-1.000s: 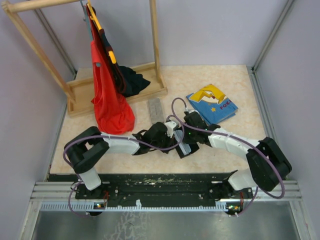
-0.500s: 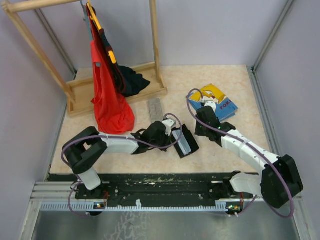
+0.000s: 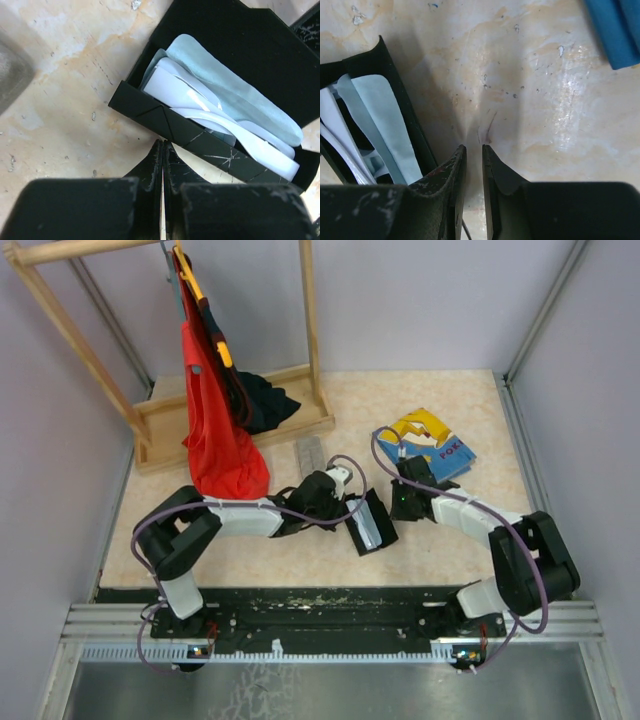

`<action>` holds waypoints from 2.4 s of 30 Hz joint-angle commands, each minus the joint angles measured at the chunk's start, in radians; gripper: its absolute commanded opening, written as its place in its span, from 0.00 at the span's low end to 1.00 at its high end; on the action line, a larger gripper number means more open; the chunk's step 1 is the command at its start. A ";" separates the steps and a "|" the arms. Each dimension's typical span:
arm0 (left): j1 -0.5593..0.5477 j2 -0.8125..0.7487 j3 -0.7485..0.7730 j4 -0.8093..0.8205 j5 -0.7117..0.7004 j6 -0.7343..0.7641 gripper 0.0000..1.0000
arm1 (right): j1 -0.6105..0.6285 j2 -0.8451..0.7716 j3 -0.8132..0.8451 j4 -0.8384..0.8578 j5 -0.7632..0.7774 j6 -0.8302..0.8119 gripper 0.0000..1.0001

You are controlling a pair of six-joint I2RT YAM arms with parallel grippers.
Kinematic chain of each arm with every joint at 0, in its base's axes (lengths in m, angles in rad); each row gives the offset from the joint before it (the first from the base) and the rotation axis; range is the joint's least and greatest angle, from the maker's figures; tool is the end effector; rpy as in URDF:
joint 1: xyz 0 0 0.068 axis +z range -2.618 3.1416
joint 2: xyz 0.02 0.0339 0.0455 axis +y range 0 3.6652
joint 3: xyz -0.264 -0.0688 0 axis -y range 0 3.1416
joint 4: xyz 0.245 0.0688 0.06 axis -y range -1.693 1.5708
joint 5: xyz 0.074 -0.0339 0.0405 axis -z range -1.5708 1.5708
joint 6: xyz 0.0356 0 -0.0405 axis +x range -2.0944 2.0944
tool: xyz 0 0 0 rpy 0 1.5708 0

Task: Organize the sunglasses
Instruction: Adjust the sunglasses in the sunglasses case, then close the sunglasses case at the center of the board.

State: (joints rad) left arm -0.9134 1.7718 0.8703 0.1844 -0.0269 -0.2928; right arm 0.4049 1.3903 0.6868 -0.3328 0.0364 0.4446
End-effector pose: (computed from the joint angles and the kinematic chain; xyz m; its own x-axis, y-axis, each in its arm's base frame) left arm 0.2173 -0.2799 0.1452 -0.6093 0.3172 -0.7267 0.6298 0.7504 -0.2006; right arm 0.2340 0.0989 0.1662 -0.8760 0.0922 -0.4734 0.0002 0.9816 0.1908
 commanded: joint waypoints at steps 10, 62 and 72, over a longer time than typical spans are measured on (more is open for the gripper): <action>0.003 0.022 -0.017 -0.025 0.075 -0.009 0.00 | -0.006 -0.077 -0.050 0.120 -0.215 -0.014 0.20; 0.002 -0.030 -0.085 -0.006 0.096 -0.040 0.00 | 0.114 0.006 -0.102 0.180 -0.174 0.034 0.50; 0.004 -0.287 -0.164 -0.132 -0.122 -0.080 0.00 | 0.116 0.001 -0.107 0.135 -0.122 0.033 0.47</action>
State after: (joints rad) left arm -0.9077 1.6283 0.7502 0.1402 -0.0219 -0.3454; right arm 0.5152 1.3701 0.5907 -0.1017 -0.2264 0.5137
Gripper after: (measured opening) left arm 0.005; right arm 0.480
